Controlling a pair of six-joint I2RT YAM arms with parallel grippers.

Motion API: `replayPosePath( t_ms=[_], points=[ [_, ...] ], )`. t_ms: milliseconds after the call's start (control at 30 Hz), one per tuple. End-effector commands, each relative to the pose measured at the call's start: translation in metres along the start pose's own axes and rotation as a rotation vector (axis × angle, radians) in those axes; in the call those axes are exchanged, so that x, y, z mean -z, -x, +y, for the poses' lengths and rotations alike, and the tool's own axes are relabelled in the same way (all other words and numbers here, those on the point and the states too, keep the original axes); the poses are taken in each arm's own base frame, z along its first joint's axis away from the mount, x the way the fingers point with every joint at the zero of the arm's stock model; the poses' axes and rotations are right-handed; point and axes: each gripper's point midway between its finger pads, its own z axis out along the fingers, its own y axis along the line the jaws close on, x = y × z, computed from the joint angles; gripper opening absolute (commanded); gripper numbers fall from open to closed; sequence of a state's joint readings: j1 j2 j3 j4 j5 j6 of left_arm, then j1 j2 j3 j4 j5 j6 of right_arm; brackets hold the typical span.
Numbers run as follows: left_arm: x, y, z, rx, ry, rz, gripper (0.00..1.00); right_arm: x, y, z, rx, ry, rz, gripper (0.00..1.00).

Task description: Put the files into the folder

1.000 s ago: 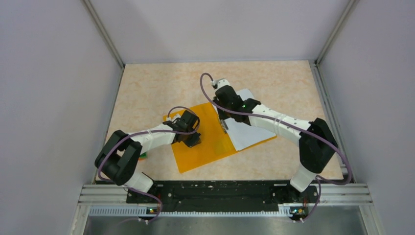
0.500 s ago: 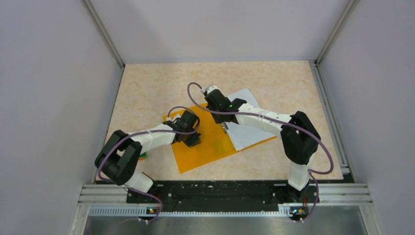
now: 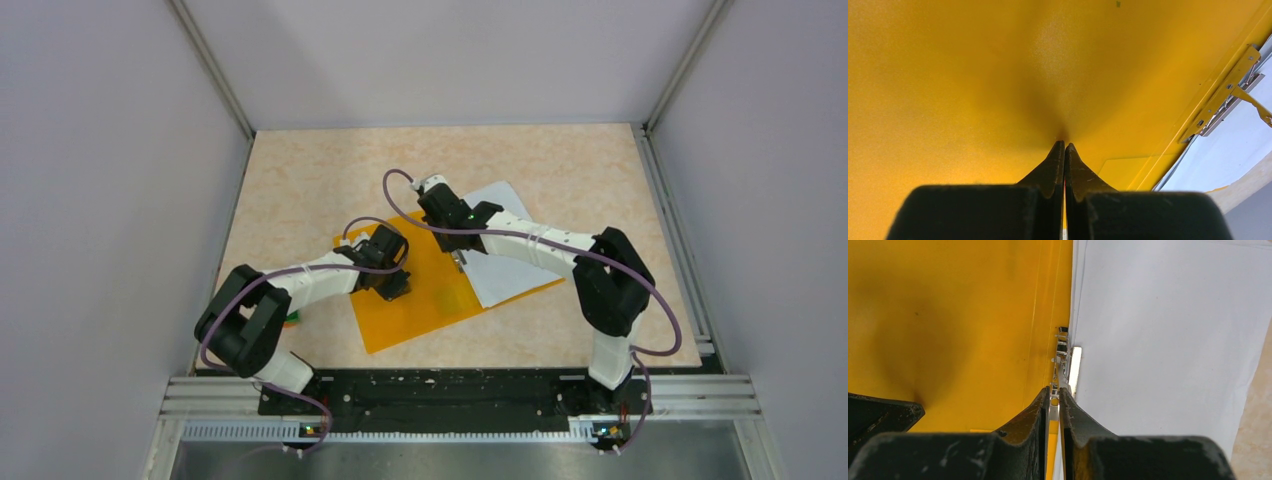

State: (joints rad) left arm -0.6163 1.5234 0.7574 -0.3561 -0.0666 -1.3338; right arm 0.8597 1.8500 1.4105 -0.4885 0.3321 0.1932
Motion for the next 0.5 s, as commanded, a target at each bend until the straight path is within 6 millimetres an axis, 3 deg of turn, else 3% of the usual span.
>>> replayPosePath(
  t_ms=[0, 467],
  points=[
    [-0.0129, -0.0059, 0.0513, -0.03, 0.189, 0.001, 0.0, 0.0148, 0.0276, 0.0035, -0.013, 0.006, -0.07, 0.12],
    [-0.0132, -0.0061, 0.0527, -0.035, 0.197, 0.002, 0.0, 0.009, 0.0314, 0.001, -0.007, -0.021, -0.073, 0.12]
  ],
)
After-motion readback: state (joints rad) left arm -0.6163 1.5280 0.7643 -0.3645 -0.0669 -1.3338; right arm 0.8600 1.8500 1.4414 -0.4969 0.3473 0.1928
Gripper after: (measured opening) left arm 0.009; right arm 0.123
